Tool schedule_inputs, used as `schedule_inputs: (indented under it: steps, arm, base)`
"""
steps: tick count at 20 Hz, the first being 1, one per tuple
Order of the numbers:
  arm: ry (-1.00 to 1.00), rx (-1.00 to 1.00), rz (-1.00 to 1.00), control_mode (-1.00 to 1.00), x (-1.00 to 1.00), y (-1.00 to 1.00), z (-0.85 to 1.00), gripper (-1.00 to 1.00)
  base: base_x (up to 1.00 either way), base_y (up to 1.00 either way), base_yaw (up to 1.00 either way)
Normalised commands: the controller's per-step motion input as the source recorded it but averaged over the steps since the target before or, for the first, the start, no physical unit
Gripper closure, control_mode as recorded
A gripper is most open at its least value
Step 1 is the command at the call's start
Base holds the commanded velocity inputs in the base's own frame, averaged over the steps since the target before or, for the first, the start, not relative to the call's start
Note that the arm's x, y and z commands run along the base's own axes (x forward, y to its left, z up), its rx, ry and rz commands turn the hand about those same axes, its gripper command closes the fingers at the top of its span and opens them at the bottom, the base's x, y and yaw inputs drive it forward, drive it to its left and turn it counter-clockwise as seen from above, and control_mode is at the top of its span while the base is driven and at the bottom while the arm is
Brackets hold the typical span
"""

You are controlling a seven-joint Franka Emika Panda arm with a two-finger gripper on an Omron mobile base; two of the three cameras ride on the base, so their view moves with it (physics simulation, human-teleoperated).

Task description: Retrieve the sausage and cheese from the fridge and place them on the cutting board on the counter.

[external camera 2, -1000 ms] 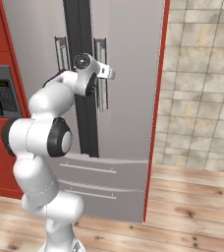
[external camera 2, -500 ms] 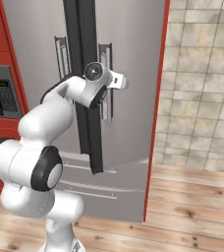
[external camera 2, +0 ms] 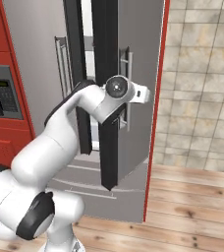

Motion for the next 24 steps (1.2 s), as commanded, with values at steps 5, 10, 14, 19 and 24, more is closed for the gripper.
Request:
schedule_inputs:
  steps: [5,10,14,19,24]
  arm:
    - [0.06,0.00,-0.01,-1.00,-0.74,0.00,0.00,-1.00]
    - [0.11,0.00,-0.14,-1.00,-0.99,0.00,0.00,-1.00]
    - [0.14,0.04,-0.21,-1.00,-0.75,0.54,0.00,-1.00]
    - [0.10,0.13,-0.25,-1.00,0.00,1.00,0.00,-1.00]
    - [0.08,0.25,-0.27,-1.00,0.47,1.00,0.02,-1.00]
  base:
    - [0.00,0.00,0.00]
    - [0.00,0.00,0.00]
    - [0.00,0.00,0.00]
    - [0.00,0.00,0.00]
    - [0.00,0.00,0.00]
